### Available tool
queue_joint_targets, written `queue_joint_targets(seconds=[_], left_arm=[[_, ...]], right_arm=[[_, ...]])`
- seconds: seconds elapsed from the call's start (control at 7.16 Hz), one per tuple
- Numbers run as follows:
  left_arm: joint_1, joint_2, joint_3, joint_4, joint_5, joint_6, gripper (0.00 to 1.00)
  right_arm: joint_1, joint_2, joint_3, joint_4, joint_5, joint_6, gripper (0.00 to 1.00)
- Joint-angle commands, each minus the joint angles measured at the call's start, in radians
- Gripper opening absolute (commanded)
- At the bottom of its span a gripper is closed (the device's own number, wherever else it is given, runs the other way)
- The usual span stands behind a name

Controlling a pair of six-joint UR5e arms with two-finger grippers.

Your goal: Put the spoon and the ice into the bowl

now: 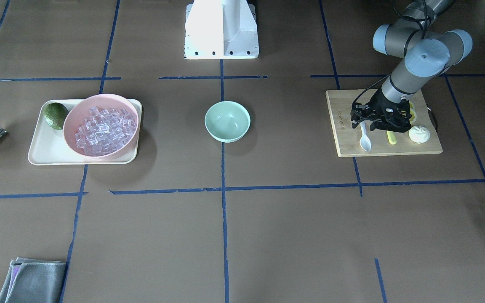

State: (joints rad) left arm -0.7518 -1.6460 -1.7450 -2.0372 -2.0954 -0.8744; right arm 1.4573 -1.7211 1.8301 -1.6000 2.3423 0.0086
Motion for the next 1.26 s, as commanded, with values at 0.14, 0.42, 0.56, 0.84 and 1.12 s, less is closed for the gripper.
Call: queue_joint_targets(seconds=[0.14, 0.42, 0.56, 0.84, 1.12], left_arm=[[0.000, 0.002, -0.002, 0.000, 0.002, 0.000, 0.05], [0.000, 0.002, -0.004, 0.000, 0.003, 0.000, 0.01], [0.000, 0.002, -0.011, 0.000, 0.002, 0.000, 0.00], [-0.003, 0.006, -0.033, 0.005, -0.005, -0.002, 0.00], [-0.003, 0.000, -0.085, 0.009, -0.008, -0.076, 0.00]], right_arm=[[0.000, 0.000, 0.001, 0.000, 0.000, 0.001, 1.00], [0.000, 0.000, 0.000, 0.000, 0.000, 0.001, 1.00], [0.000, 0.000, 0.000, 0.000, -0.001, -0.001, 1.00], [0.000, 0.000, 0.000, 0.000, 0.000, 0.001, 1.00], [0.000, 0.000, 0.001, 0.000, 0.000, 0.001, 1.00]])
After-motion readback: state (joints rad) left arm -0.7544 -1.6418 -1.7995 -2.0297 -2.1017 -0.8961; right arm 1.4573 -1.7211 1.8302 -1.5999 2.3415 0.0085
